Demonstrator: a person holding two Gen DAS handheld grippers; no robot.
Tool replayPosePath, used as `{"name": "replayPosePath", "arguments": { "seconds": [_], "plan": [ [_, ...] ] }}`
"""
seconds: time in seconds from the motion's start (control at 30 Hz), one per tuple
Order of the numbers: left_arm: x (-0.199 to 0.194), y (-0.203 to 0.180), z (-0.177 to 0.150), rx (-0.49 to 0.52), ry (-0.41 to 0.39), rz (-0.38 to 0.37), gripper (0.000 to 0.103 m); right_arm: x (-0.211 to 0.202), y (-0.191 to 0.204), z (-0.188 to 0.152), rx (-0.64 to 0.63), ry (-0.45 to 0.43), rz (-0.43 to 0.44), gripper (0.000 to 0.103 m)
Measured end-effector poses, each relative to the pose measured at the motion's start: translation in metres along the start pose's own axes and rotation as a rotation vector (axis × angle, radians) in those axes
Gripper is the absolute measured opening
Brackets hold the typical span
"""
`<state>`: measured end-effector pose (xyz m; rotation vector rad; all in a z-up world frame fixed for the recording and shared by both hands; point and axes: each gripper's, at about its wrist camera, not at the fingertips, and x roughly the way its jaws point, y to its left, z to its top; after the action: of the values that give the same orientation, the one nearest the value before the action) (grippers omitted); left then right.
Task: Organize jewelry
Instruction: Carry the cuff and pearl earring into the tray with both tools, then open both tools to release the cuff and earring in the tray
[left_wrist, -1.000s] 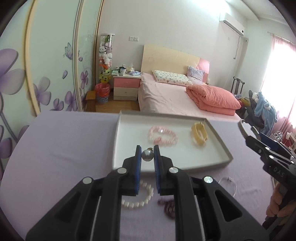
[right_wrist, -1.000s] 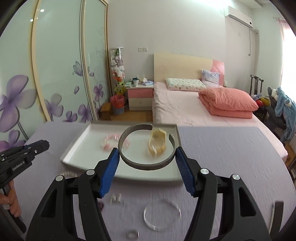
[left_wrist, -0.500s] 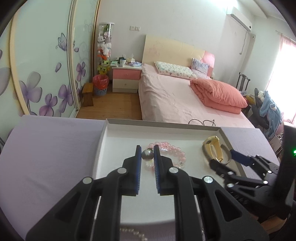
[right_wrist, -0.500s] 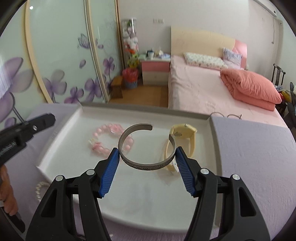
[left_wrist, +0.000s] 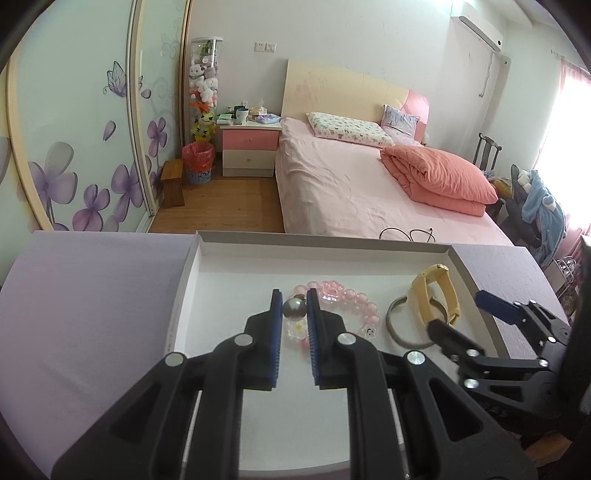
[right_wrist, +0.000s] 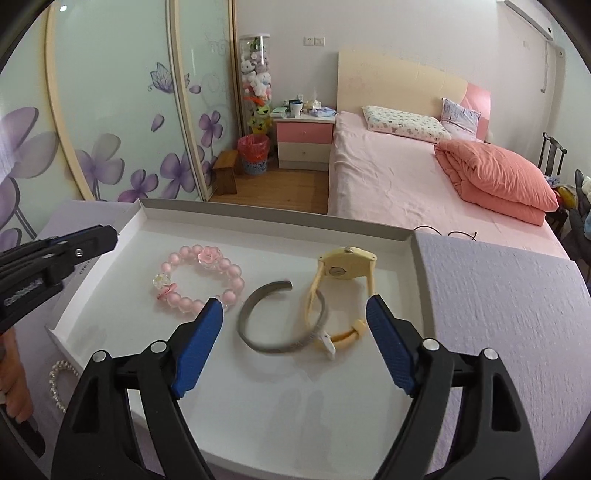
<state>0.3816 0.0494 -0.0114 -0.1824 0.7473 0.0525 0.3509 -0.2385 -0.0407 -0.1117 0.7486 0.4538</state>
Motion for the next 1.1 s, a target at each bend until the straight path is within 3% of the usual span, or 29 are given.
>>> {"name": "replayPosePath", "arguments": {
  "seconds": [0.5,0.6,0.9,1.1],
  "plan": [
    [0.019,-0.006,0.0,-0.001,0.033,0.039,0.014,-0.009,-0.02,-0.009,0.045,-0.009,0.014,0.081],
    [0.018,-0.004,0.002,-0.017,0.029,0.047,0.032,-0.013,-0.022,-0.012,0.06,-0.012,0.018,0.081],
    [-0.019,0.011,0.002,-0.044,-0.017,0.049,0.035,-0.038,-0.032,-0.02,0.095,-0.04,0.018,0.081],
    [-0.065,0.018,-0.017,-0.023,-0.059,0.049,0.044,-0.067,-0.035,-0.034,0.131,-0.06,0.028,0.081]
  ]
}}
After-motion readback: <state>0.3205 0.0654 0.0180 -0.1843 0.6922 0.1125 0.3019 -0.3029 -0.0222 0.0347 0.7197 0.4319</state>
